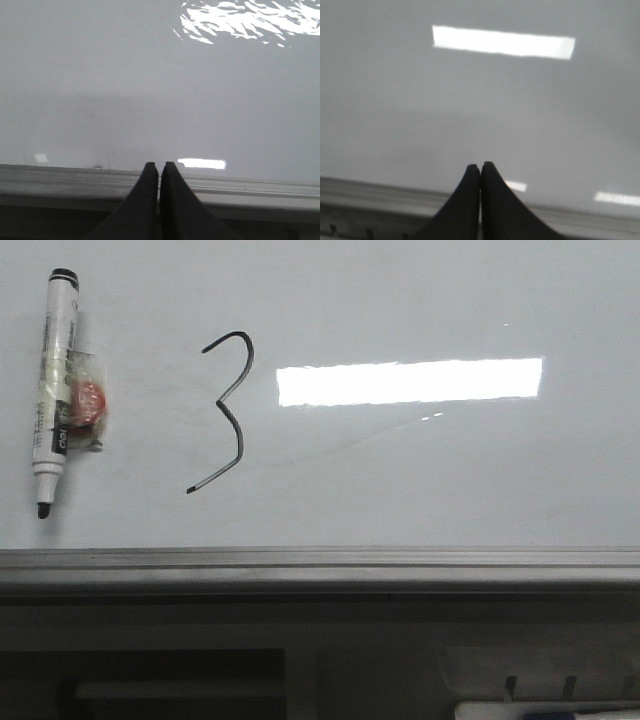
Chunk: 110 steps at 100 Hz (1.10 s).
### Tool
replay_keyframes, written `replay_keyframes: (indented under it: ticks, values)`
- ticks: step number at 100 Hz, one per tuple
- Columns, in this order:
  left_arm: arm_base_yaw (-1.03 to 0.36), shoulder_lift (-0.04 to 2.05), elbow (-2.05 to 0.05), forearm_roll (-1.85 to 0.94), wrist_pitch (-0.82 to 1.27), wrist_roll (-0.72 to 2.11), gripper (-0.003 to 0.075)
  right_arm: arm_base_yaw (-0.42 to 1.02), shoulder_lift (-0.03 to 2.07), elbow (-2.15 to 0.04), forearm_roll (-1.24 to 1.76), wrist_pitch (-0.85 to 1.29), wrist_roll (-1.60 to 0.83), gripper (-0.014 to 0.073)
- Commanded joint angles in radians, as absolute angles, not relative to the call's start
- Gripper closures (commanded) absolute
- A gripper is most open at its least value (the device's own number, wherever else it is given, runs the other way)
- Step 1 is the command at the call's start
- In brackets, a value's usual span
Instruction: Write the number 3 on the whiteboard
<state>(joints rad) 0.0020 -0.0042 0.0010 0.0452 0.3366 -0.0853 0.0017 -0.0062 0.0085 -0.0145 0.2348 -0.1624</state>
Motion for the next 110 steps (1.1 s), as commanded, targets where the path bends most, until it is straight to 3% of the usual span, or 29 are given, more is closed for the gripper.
replay_keyframes:
  ticks: [1, 110]
  values:
    - [-0.007, -0.028, 0.012, 0.044, 0.289, -0.094, 0.0741, -0.005, -0.026, 0.037, -0.016, 0.255, -0.158, 0.0636]
    - [-0.007, -0.028, 0.012, 0.044, 0.289, -0.094, 0.0741, -0.005, -0.026, 0.037, -0.010, 0.318, -0.158, 0.0636]
